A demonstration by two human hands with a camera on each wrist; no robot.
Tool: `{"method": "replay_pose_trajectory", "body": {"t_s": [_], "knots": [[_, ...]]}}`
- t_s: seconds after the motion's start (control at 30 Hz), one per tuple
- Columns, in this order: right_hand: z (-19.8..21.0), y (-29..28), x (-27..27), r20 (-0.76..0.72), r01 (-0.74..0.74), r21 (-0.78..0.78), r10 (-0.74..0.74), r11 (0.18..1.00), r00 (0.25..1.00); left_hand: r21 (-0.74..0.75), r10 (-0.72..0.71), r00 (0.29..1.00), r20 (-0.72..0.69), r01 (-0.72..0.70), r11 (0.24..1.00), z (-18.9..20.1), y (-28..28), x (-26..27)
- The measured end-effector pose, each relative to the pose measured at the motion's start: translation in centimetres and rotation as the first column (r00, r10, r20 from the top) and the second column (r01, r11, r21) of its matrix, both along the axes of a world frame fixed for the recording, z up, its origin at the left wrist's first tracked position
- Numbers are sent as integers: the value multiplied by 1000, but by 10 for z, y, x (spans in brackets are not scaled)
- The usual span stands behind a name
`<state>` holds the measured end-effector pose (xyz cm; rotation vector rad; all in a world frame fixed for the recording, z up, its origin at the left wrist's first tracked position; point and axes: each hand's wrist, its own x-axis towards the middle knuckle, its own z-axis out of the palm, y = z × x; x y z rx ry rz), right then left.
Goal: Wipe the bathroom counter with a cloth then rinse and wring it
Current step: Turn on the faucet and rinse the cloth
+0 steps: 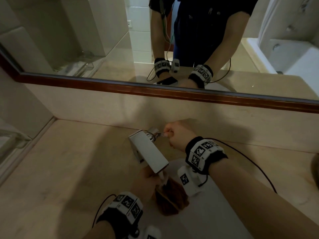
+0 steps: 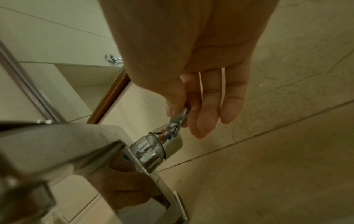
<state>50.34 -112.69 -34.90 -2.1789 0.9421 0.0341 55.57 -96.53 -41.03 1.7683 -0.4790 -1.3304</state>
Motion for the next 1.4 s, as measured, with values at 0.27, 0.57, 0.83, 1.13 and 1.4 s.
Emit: {"method": "replay_pose_trajectory", "body": {"t_s": [0.27,0.57,0.83,1.13,1.4], "knots": [[-1,1,0,12,27,8,-27,1000,1000,-54,57,989,137,-50,997,11,4,0],[0,2,-1,22,41,24,-41,999,999,-30,106,994,30,-105,994,15,6,5],[0,2,-1,18,56,38,-56,998,998,-21,101,993,65,-100,995,16,9,6],[1,3,-1,28,59,47,-60,997,998,-38,133,991,23,-132,991,17,8,5],[1,3,0,28,54,45,-55,998,998,-20,170,985,29,-170,985,18,9,2]]}}
